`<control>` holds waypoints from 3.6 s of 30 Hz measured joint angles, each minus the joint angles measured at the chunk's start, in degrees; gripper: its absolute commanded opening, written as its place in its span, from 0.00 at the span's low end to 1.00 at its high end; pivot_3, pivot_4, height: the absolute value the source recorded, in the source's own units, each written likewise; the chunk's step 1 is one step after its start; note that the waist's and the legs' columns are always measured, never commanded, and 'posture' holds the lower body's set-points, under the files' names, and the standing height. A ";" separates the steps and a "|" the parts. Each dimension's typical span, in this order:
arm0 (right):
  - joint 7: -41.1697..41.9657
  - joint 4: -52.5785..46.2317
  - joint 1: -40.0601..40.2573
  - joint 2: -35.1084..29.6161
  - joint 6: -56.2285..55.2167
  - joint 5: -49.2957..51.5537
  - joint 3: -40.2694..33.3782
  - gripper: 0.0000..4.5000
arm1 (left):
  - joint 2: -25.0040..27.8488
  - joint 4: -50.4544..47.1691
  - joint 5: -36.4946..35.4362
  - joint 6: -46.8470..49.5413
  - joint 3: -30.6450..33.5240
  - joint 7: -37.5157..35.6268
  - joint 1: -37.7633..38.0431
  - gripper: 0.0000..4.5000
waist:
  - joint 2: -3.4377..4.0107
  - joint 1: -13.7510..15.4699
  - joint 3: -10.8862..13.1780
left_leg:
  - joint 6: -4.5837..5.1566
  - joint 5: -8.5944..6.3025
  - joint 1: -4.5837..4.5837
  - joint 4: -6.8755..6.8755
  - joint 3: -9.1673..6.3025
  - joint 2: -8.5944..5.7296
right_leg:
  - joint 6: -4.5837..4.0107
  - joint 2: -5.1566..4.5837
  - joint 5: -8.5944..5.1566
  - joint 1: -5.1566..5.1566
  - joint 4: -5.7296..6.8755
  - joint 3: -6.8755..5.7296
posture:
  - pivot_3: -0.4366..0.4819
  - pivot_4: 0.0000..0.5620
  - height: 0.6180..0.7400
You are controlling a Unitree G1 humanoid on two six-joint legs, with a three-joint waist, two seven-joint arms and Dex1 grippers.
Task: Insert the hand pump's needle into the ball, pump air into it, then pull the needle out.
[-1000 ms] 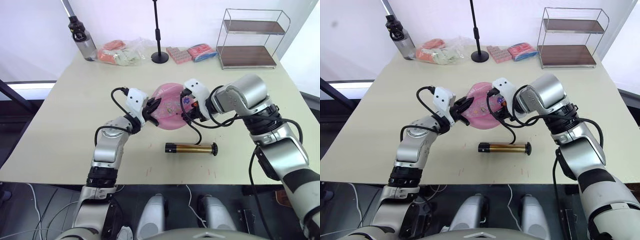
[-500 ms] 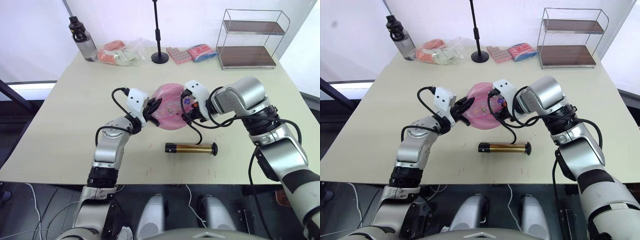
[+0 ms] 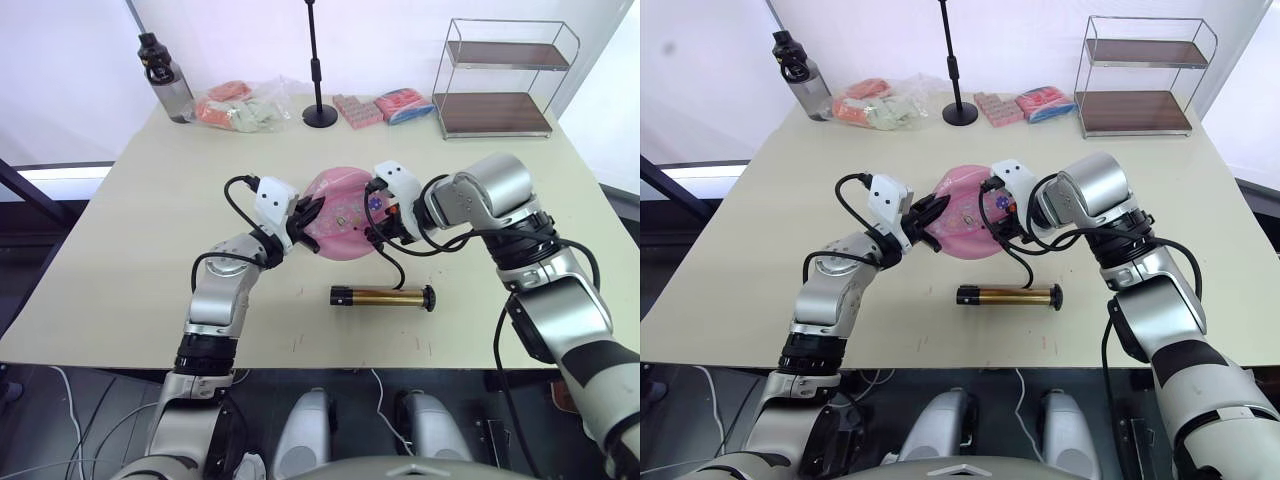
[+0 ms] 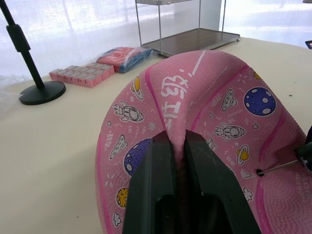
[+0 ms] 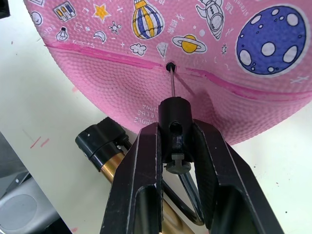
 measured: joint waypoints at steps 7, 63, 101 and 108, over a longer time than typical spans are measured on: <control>0.02 0.67 -0.01 0.01 -0.06 -0.06 0.07 0.08 | 0.00 0.01 -0.01 0.00 -0.01 0.06 0.04 0.01 | 0.00 -0.01 -0.01 | 0.00 0.00 0.01 0.00 -0.01 0.00 | 0.00 0.00 0.00 0.00 0.00 0.00 | 0.48 0.27 1.00; -0.05 5.44 -0.50 0.70 -0.27 -0.09 -1.71 0.08 | -0.74 0.68 -0.09 -1.17 -0.01 0.91 0.79 0.01 | 0.16 -0.01 -0.13 | 0.00 0.00 0.04 0.00 -0.06 0.00 | -0.23 -0.01 -0.14 0.04 -0.01 -0.04 | 0.48 0.27 1.00; -0.12 16.44 -8.70 8.39 0.93 -4.50 -0.08 0.08 | 0.83 -2.78 -5.66 6.56 1.88 -1.56 1.76 0.01 | 0.31 -1.91 -0.26 | 0.00 0.00 0.04 -0.12 -0.20 0.05 | -0.23 0.01 -0.16 -0.01 -0.06 -0.12 | 0.48 0.27 1.00; -0.08 18.59 -9.72 10.11 0.74 -5.58 -0.59 0.08 | 1.07 -3.44 -5.65 7.04 2.29 -1.54 2.31 0.01 | 0.32 -2.54 -0.29 | 0.00 0.00 0.06 -0.14 -0.24 0.07 | -0.24 0.02 -0.16 -0.01 -0.05 -0.12 | 0.48 0.27 1.00</control>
